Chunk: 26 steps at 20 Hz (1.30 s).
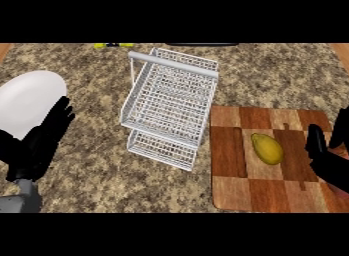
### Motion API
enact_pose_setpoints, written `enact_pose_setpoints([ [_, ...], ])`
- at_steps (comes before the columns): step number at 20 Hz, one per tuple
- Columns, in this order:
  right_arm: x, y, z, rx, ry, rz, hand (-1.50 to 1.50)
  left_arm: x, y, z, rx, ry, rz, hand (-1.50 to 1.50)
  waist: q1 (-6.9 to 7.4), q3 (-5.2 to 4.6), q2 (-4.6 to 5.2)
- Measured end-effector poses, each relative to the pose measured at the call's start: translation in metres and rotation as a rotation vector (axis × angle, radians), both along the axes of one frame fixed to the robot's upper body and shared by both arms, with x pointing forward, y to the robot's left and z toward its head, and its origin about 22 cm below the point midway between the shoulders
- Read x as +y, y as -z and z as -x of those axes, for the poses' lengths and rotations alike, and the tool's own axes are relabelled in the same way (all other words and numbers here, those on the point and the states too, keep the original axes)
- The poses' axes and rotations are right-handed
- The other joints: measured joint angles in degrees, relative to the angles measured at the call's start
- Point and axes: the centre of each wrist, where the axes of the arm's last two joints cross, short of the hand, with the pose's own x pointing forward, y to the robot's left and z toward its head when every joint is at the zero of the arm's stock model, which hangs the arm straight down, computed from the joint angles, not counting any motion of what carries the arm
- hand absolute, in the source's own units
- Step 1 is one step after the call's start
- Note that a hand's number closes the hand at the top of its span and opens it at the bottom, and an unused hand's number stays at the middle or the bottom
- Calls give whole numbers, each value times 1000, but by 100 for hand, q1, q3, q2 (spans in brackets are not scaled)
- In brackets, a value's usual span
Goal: Pick the sweet potato from the cutting board and place it in the tiered basket
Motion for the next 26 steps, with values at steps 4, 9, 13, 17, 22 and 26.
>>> enact_pose_setpoints([
  [4, 44, -19, -14, 9, -18, -1, 150, -6, 5, 3, 6, 18, 3, 0, 52, -3, 3],
  [9, 101, -32, -33, 37, -16, -18, 150, -4, 1, -2, 2, 15, 2, 0, 56, -2, 4],
  [13, 139, -32, -48, 64, -18, -17, 150, -2, -3, -1, 7, 14, -4, 0, 46, 1, 5],
  [17, 165, -30, -60, 105, -6, -15, 150, -5, -3, 3, 8, 13, -2, 0, 37, 3, 3],
  [22, 183, -20, -88, 152, 18, -8, 150, -6, 9, 0, 7, 12, 3, 0, 32, 4, 12],
  [26, 193, -8, -94, 156, 14, 9, 150, -9, 5, 1, 4, 9, 2, 0, 26, 6, 8],
])
